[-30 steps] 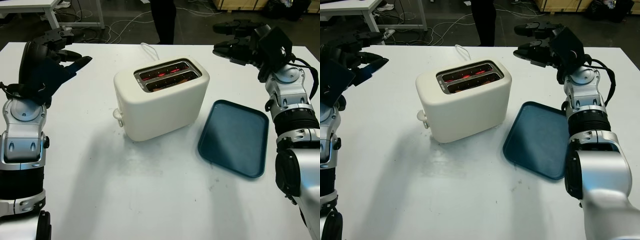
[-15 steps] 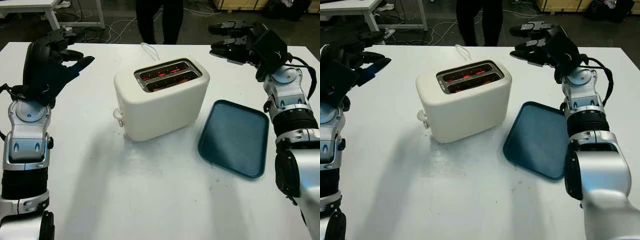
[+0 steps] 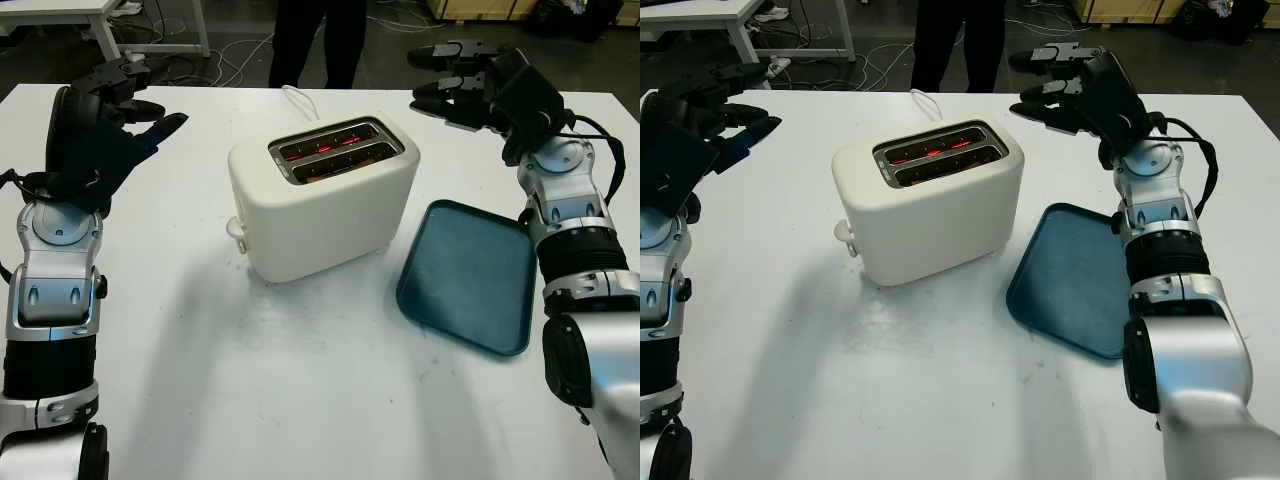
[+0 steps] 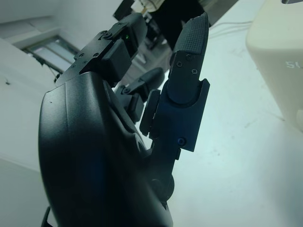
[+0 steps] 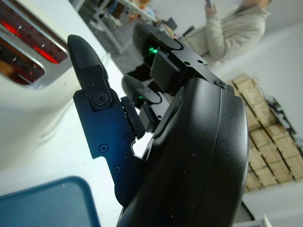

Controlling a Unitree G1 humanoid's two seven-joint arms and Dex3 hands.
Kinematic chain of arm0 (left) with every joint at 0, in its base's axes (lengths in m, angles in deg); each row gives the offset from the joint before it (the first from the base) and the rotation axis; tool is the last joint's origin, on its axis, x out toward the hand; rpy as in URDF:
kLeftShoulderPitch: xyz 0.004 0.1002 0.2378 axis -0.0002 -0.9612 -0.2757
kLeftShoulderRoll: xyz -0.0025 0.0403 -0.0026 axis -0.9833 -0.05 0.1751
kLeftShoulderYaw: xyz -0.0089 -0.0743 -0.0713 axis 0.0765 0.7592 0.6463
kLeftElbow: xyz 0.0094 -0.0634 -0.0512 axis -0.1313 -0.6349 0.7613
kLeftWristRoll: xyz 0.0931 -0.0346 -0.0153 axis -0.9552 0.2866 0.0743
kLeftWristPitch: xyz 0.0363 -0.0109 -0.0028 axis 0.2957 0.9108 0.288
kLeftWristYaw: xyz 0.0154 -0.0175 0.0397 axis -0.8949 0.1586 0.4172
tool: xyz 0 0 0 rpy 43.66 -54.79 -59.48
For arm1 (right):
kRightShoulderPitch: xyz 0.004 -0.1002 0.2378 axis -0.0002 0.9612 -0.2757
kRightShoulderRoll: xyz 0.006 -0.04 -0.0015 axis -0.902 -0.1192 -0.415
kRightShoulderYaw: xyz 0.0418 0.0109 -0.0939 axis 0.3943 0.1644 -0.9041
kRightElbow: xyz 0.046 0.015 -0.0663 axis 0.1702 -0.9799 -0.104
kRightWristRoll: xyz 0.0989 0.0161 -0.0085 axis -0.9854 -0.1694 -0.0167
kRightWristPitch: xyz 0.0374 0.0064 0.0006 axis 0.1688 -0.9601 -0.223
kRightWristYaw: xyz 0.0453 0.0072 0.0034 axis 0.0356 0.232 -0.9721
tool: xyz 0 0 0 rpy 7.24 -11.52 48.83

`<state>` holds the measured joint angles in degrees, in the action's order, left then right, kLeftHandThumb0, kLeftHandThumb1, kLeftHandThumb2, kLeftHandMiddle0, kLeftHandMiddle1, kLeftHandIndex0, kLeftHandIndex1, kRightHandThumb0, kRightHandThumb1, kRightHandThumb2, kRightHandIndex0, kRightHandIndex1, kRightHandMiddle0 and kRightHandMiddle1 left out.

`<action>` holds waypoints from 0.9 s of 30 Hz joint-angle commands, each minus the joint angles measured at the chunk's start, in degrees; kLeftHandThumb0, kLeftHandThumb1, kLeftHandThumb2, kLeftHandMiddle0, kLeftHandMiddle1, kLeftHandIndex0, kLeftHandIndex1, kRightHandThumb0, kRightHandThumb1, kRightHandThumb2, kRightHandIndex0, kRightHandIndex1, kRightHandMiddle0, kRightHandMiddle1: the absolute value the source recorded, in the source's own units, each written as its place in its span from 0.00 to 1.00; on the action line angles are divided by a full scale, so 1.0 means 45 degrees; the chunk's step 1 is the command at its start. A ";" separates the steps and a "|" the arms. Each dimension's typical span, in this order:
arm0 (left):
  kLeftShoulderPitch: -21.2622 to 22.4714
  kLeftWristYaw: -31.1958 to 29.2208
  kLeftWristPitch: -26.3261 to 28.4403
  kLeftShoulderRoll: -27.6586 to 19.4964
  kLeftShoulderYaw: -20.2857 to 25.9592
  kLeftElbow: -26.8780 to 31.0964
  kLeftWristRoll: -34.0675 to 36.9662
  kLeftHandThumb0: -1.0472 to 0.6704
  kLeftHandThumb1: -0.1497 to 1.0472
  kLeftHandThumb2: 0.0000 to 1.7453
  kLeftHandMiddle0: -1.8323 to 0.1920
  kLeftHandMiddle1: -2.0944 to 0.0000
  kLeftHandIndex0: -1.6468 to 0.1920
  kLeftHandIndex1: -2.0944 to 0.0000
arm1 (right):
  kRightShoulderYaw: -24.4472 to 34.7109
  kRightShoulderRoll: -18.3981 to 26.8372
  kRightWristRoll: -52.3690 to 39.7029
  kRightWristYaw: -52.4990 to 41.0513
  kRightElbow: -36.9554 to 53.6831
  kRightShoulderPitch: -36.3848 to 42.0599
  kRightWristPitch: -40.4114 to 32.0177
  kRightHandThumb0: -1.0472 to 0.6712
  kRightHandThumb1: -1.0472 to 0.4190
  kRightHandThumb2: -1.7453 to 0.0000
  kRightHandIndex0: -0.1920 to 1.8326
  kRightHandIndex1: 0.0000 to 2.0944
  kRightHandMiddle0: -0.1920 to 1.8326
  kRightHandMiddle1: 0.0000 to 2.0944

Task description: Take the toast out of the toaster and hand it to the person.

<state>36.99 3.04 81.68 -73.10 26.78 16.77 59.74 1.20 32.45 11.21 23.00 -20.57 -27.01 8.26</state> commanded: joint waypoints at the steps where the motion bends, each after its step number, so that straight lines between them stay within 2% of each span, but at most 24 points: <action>1: -0.0169 0.0036 -0.0085 0.0090 -0.0028 0.0059 0.0008 0.27 0.89 0.03 0.66 0.66 0.54 0.94 | -0.0030 0.0016 0.0099 0.0155 0.0380 0.0277 -0.0255 0.32 0.15 0.99 0.44 0.16 0.49 0.01; 13: -0.0620 -0.0054 0.0101 0.0479 -0.0376 0.0536 0.0000 0.28 0.89 0.05 0.68 0.68 0.56 0.96 | 0.0245 -0.0206 -0.0568 -0.0221 0.2285 0.1334 -0.2082 0.35 0.13 1.00 0.43 0.13 0.47 0.00; 27: -0.0987 -0.0429 -0.0281 0.0589 -0.0489 0.0666 0.0148 0.29 0.89 0.07 0.70 0.67 0.56 0.97 | 0.0332 -0.0324 -0.0887 -0.0244 0.3329 0.1925 -0.2557 0.37 0.13 1.00 0.44 0.14 0.47 0.00</action>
<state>33.03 1.34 81.43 -70.31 24.97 19.13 60.35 2.40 31.41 7.69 21.81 -6.96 -18.90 -2.27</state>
